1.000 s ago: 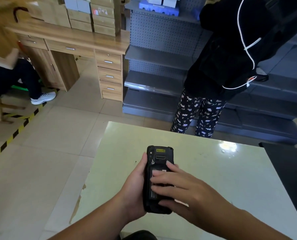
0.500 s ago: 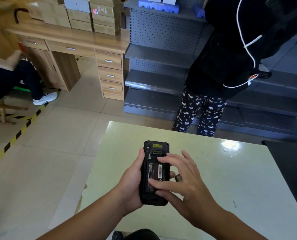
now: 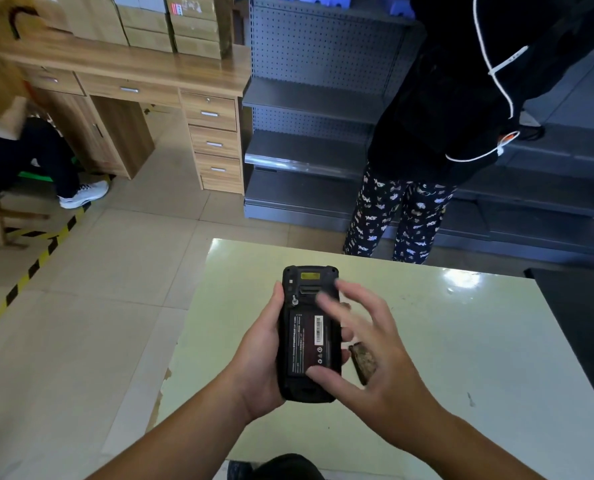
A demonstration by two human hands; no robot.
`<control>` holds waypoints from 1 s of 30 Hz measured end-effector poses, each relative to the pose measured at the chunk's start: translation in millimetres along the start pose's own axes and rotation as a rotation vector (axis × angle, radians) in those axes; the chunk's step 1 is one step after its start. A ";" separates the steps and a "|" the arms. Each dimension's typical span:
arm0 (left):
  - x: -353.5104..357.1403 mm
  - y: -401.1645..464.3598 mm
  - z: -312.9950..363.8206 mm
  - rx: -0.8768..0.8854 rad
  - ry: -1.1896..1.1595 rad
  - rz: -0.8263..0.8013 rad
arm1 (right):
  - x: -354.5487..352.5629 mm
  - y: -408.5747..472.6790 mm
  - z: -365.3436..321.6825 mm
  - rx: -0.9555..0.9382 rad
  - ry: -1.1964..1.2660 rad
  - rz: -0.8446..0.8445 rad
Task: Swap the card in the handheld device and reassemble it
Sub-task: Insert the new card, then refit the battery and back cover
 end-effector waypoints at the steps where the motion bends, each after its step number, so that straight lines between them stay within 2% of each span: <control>1: 2.3 0.6 -1.4 0.010 -0.004 -0.017 | -0.9 -2.6 7.0 0.130 0.094 0.040; 3: 5.2 3.0 -4.4 0.017 0.006 -0.018 | 4.8 -5.7 19.7 0.365 0.276 0.028; 6: 6.0 6.8 -7.7 0.003 0.010 0.003 | 17.2 -3.2 23.0 0.470 0.456 -0.097; 20: -4.2 10.0 -15.6 -0.048 0.006 0.048 | 25.0 -10.3 38.0 0.528 0.324 -0.115; 30: -8.7 8.1 -16.6 -0.081 0.016 0.051 | 32.0 -12.8 41.3 0.565 0.325 -0.130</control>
Point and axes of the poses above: each hand's wrist, its own y-axis towards the middle knuckle, its own x-axis out of the palm, z = x × y, the point moved 6 cm from there along y, towards the middle knuckle, and after that the axes turned 3 degrees about -y, right-handed, at the moved point
